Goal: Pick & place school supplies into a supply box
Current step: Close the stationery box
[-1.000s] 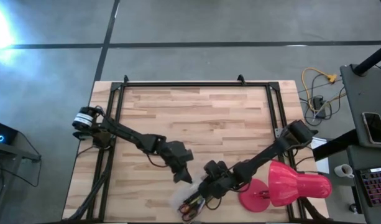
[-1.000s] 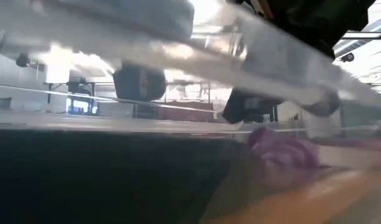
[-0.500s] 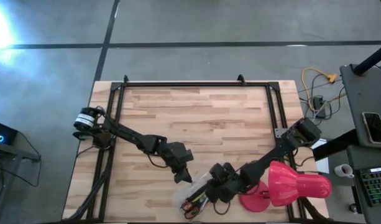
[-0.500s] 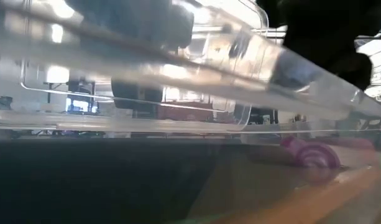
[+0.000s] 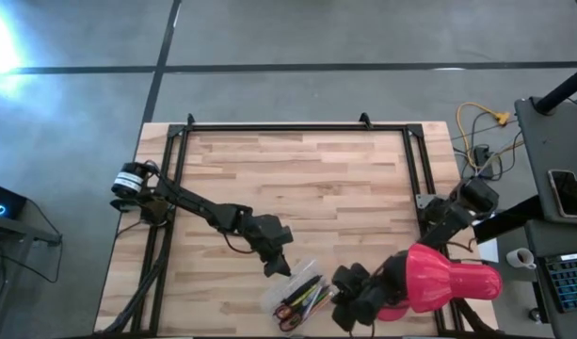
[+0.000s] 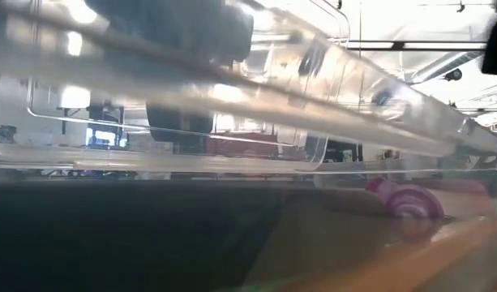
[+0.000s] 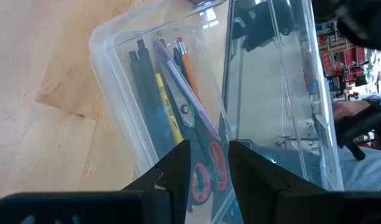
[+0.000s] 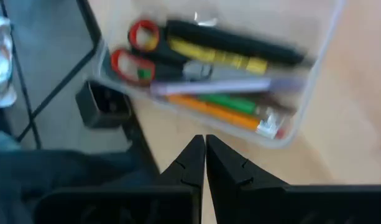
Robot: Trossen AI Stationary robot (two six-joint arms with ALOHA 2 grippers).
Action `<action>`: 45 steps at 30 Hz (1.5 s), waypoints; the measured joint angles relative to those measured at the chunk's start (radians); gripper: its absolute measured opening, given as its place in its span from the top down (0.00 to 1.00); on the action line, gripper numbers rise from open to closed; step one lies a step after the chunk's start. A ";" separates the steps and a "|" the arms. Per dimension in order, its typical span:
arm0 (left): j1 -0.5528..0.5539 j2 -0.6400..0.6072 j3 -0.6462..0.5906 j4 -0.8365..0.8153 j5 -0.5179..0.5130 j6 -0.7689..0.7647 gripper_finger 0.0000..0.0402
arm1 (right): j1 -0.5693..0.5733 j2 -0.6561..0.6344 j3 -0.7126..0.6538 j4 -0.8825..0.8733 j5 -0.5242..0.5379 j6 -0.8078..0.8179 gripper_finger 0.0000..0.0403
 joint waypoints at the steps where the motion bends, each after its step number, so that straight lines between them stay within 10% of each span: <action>1: 0.000 0.000 0.000 0.000 0.001 0.000 0.77 | 0.005 0.010 0.000 0.004 -0.019 0.017 0.98; 21: 0.000 -0.001 -0.002 -0.014 0.003 0.003 0.77 | 0.019 0.228 0.001 0.187 0.098 0.188 0.98; 45: 0.000 0.002 -0.003 -0.112 -0.029 0.015 0.77 | -0.175 0.228 -0.014 0.201 0.132 -0.009 0.98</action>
